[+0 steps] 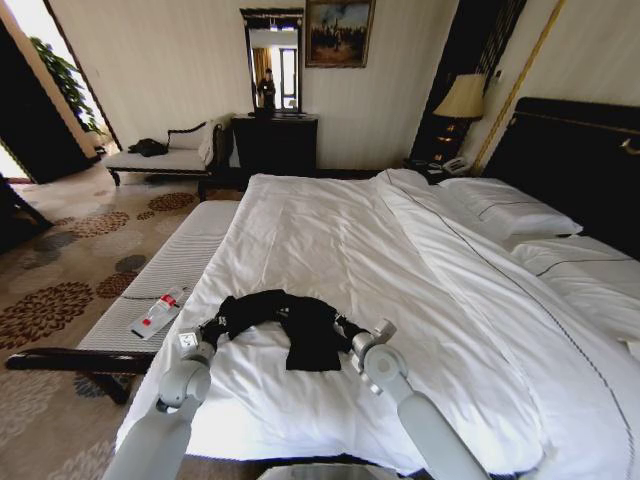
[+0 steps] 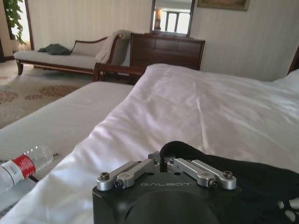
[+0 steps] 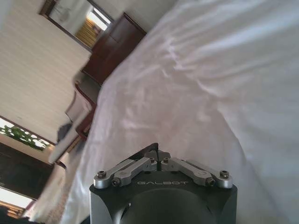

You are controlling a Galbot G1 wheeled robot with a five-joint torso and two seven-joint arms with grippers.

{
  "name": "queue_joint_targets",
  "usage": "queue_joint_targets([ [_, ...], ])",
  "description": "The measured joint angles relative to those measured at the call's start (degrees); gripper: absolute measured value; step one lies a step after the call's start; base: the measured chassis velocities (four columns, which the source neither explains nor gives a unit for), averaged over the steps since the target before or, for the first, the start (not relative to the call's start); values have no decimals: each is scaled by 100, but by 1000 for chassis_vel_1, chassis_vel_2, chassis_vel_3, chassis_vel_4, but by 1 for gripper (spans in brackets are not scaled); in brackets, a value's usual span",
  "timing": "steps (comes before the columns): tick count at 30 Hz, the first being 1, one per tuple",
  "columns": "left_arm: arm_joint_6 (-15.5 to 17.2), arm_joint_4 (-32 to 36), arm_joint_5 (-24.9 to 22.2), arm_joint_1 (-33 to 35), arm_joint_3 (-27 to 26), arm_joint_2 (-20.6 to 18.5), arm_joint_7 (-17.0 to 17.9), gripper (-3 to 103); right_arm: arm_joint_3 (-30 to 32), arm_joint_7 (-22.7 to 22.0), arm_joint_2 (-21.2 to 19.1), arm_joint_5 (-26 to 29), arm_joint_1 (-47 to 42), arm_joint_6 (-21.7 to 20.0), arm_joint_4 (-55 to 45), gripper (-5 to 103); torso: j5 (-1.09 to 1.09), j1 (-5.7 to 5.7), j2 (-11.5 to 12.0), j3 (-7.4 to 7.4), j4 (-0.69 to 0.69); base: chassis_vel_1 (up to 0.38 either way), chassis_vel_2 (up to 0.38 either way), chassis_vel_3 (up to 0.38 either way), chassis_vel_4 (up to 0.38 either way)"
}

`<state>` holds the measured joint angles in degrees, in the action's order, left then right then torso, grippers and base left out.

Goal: Fold the clothes on the bed.

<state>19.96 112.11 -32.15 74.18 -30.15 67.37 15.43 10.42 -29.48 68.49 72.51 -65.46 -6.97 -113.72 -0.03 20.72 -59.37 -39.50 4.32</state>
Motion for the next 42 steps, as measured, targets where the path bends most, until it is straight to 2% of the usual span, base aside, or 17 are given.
queue_joint_targets([
  [4, -10, 366, -225, -85, -156, -106, 88, 2, 257, 452, -174, -300, -131, 302, -334, 0, 0, 0, 0, 0, 1, 0, 0, 0, 0],
  [6, 1, 707, -541, -173, -282, -184, 193, 2, 463, 875, -291, -702, -239, 648, -446, 0, 1, 0, 0, 0, 1, 0, 0, 0, 0],
  [7, 1, 707, -541, -173, -282, -184, 193, 2, 463, 875, -291, -702, -239, 648, -446, 0, 1, 0, 0, 0, 1, 0, 0, 0, 0],
  [10, 28, 1318, -786, -270, -519, -281, 219, 2, 808, 1306, -456, -1042, -374, 1062, -891, 0, 1, 0, 0, 0, 1, 0, 0, 0, 0],
  [12, 28, 1371, -804, -276, -542, -290, 219, 2, 841, 1345, -495, -1060, -385, 1101, -958, 0, 2, 0, 0, 0, 1, 0, 0, 0, 0],
  [15, 33, 1965, -1052, -336, -832, -423, 200, 2, 1143, 1646, -1009, -1223, -409, 1496, -1492, 0, 1, 0, 0, 0, 0, 0, 0, 0, 0],
  [17, 34, 2040, -1087, -343, -881, -456, 199, 2, 1196, 1669, -1111, -1226, -397, 1528, -1578, 0, 1, -1, -1, 1, 1, 0, 0, 0, 0],
  [20, 45, 2381, -1342, -365, -1208, -721, 167, 2, 1616, 1703, -1695, -1023, -226, 1599, -2075, 0, 0, 0, 0, 0, 1, 0, 0, 0, 0],
  [21, 45, 2381, -1342, -365, -1208, -721, 167, 2, 1616, 1703, -1695, -1023, -226, 1599, -2075, 0, 0, 0, 0, 0, 1, 0, 0, 0, 0],
  [23, 98, 2619, -1682, -374, -1505, -960, 204, 2, 1806, 1636, -2077, -741, -56, 1601, -2322, 0, 0, 0, 0, 0, 0, 0, 0, 0, 0],
  [25, 115, 2677, -1775, -382, -1582, -1027, 228, 2, 1839, 1613, -2171, -679, -21, 1600, -2373, 0, -1, 0, 0, 0, -1, 0, 0, 0, 0],
  [29, 232, 3056, -2618, -555, -2198, -1774, 341, 2, 2055, 1581, -2748, -510, 49, 1574, -2882, 0, 0, 0, 0, 0, 4, 0, 0, 0, 0],
  [34, 252, 3158, -3130, -550, -2725, -2222, 394, 2, 2237, 1665, -2999, -448, 61, 1553, -2999, 0, 1, -1, 0, 0, -1, 0, 0, 0, 0],
  [35, 250, 3164, -3434, -548, -3089, -2465, 444, 2, 2460, 1702, -3198, -331, 75, 1547, -3005, 0, 0, 0, 0, 0, -1, 0, 0, 0, 0],
  [37, 245, 3164, -3530, -556, -3209, -2547, 463, 2, 2577, 1716, -3289, -271, 92, 1547, -3005, 0, 0, 0, 0, 0, -1, 0, 0, 0, 0],
  [39, 232, 3162, -3861, -630, -3531, -2837, 567, 2, 2945, 1736, -3646, -42, 223, 1549, -3003, 0, 0, 0, 0, 0, 1, 0, 0, 0, 0],
  [42, 231, 3113, -4009, -735, -3630, -3052, 615, 2, 3074, 1735, -3918, 85, 441, 1551, -2997, 0, 0, 0, 0, 1, 0, 0, 0, 0, 0],
])
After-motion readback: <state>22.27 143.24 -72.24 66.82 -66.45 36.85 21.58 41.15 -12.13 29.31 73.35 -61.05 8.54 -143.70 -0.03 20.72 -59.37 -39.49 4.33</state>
